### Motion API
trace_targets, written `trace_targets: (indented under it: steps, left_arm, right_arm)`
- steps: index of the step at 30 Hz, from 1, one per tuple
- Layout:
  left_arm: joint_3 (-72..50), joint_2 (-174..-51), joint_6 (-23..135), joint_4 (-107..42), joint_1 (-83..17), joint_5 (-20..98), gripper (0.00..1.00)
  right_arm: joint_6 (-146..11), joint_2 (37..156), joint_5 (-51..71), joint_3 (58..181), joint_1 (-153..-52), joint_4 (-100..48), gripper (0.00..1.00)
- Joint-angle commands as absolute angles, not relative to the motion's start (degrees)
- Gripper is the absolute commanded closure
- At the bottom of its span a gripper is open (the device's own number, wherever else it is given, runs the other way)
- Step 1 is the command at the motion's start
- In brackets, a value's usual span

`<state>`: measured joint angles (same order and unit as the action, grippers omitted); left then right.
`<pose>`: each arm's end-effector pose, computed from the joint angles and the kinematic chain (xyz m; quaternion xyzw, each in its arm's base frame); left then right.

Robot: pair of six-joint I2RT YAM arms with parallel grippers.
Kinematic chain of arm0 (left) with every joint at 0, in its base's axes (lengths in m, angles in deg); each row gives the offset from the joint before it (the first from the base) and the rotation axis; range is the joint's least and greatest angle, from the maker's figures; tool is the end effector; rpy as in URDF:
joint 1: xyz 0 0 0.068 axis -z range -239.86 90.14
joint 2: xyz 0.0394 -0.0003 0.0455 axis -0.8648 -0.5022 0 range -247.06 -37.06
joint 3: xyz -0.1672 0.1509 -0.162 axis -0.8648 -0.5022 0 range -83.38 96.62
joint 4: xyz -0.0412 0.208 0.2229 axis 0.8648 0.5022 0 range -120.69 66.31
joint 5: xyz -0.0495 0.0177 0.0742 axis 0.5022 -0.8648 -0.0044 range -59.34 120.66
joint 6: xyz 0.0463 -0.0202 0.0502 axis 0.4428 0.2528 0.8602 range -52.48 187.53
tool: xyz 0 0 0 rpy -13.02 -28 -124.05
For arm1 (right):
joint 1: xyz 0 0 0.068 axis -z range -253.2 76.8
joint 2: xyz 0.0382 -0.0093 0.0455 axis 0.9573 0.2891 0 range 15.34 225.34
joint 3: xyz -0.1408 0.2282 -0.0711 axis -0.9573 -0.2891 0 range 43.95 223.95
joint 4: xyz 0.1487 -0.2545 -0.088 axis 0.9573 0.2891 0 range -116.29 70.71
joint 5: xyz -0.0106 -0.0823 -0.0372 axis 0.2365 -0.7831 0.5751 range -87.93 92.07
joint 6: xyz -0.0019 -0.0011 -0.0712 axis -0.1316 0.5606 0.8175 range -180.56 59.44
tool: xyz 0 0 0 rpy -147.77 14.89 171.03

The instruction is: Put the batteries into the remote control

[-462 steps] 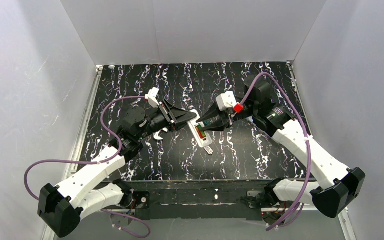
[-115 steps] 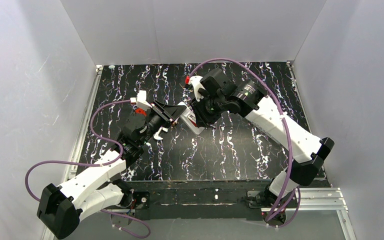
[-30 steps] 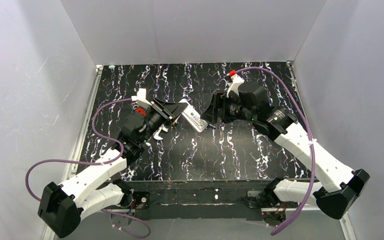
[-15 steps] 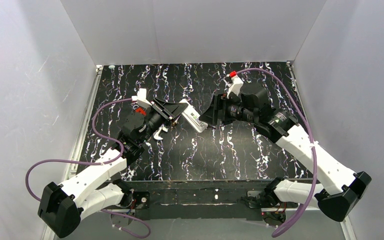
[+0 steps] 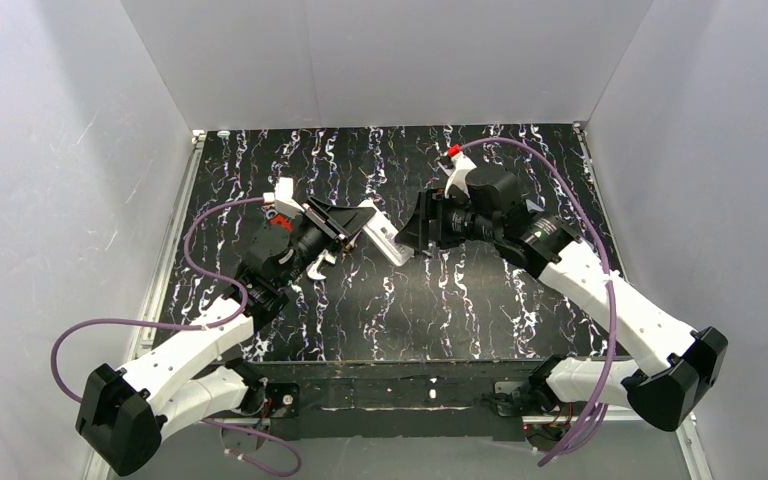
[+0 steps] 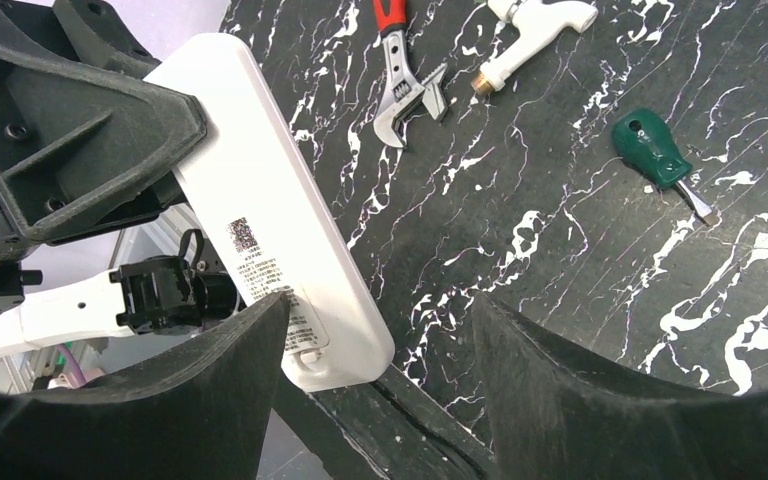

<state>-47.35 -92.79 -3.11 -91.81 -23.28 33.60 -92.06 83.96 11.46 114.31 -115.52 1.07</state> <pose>0.2110 -0.1602 0.3807 -0.0980 0.4000 -0.7397 0.5321 0.2396 0.2309 0.3757 -0.1229 0.8356 0.3743 0.3829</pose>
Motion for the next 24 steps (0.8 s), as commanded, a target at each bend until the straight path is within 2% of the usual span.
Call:
trace_targets:
  steps: [1, 11, 18, 24]
  left_arm:
    - [-45.07, -91.51, -3.23, -98.27, -23.12, 34.11, 1.0]
    - [-45.13, -91.6, -2.77, -98.27, -23.15, 34.24, 1.0]
    - [-45.0, -91.91, -2.46, -98.32, -23.14, 34.12, 1.0]
    - [-43.18, -93.38, -1.34, -100.8, -23.13, 32.83, 1.0]
  right_arm:
    - [-91.39, 85.02, 12.0, 114.71, -115.21, 1.42, 0.26]
    - [-92.19, 83.38, 13.06, 112.23, -115.19, -2.49, 0.26]
    - [-91.72, 75.61, 13.68, 104.49, -115.21, -15.39, 0.21]
    - [-99.58, 71.32, 14.29, 97.92, -114.8, -26.53, 0.19]
